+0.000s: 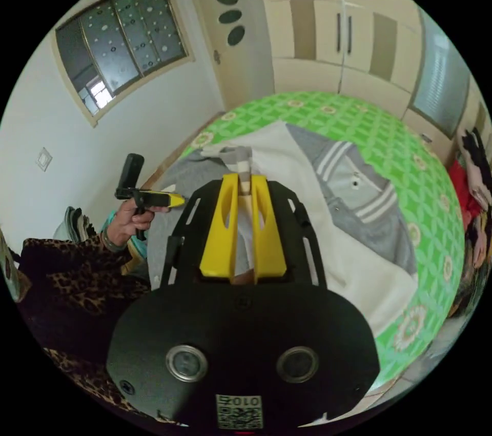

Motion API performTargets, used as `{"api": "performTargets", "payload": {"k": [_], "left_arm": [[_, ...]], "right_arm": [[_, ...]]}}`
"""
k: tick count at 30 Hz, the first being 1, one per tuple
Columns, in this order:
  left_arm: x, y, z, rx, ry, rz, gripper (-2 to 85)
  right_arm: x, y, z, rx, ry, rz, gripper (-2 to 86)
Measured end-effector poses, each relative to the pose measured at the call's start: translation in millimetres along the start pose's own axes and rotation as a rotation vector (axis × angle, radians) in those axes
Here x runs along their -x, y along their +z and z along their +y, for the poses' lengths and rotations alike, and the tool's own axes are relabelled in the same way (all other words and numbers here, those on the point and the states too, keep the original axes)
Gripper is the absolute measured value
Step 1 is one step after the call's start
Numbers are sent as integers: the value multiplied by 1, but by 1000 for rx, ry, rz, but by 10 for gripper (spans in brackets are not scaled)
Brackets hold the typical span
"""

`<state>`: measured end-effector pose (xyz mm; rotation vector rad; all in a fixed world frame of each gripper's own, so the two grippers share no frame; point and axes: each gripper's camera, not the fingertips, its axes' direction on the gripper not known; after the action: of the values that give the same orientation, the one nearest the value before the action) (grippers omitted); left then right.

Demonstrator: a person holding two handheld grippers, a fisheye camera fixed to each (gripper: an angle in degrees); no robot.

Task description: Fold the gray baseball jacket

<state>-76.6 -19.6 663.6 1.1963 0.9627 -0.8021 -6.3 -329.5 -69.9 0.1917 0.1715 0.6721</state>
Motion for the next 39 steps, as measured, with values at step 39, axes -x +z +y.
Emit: {"api": "performTargets", "payload": {"k": [39], "left_arm": [[-71,101,34,-48,-91,-133,3]], "right_arm": [[-274,-338,570,-547,1409,248,63]]}}
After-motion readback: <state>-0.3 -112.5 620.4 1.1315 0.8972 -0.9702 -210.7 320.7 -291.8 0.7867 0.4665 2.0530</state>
